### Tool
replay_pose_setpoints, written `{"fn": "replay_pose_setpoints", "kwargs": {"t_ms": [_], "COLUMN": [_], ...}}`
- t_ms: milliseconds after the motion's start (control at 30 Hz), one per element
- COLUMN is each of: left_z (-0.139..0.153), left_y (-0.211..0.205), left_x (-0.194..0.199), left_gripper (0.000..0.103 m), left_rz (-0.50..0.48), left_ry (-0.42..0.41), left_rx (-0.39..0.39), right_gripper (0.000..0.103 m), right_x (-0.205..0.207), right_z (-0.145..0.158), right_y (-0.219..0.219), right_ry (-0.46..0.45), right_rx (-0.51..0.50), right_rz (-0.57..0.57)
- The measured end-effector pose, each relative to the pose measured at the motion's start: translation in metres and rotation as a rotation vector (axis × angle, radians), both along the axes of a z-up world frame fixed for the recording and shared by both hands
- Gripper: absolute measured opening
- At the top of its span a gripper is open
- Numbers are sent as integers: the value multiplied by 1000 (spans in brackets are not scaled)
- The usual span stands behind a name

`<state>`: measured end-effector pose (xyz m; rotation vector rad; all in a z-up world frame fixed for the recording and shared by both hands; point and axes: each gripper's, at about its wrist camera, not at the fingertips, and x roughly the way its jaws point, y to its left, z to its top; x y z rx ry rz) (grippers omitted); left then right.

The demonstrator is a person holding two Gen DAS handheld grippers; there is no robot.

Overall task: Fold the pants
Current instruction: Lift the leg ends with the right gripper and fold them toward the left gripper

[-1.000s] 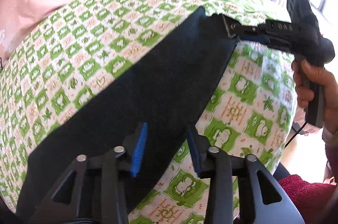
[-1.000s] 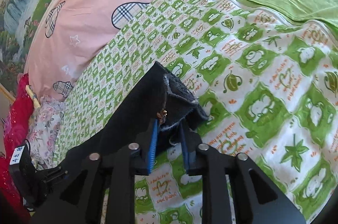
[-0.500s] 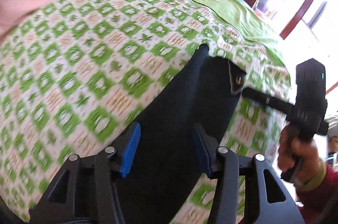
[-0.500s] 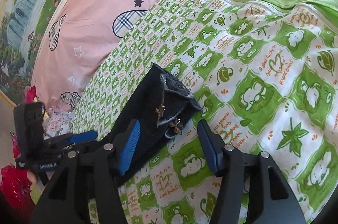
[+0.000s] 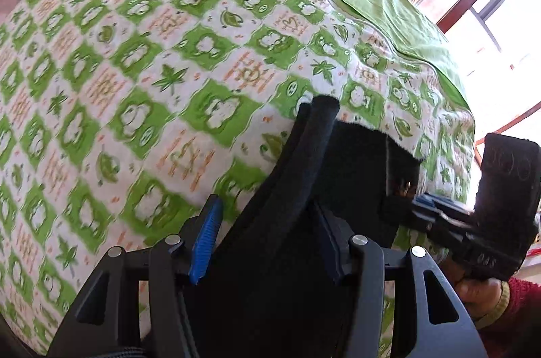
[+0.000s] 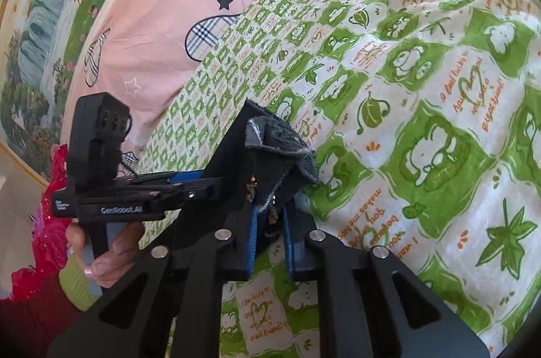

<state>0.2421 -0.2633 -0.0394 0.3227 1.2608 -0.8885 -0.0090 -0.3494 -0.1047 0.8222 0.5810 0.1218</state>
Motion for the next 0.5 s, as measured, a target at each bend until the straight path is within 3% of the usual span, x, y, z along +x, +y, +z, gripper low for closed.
{"fn": "replay_pose_setpoints", "kwargs": {"t_ms": [100,167,233,333,500], "left_z": [-5,-5,-4,-1,19], "left_y": [-9,-15,-18,-23,-6], "left_x": [11,14,12,5,1], "left_gripper": [48,26,17,13,11], "left_rz": [19,14,12,10,57], "left_ry": [41,68,84,64,91], "left_rx": [-11,-43,-65,-71,-155], "right_gripper": [13,13,13,13,13], "right_x": [-3,-5,-6,-7,-11], "right_z": [-2,-5,-5,-3,15], "right_y": [-1,-3,-3,-1,7], "right_ry": [-21,-35,-41,-36,-72], "right_rx": [14,30,26,26,0], "right_rz": [-5,-3,1,3,39]}}
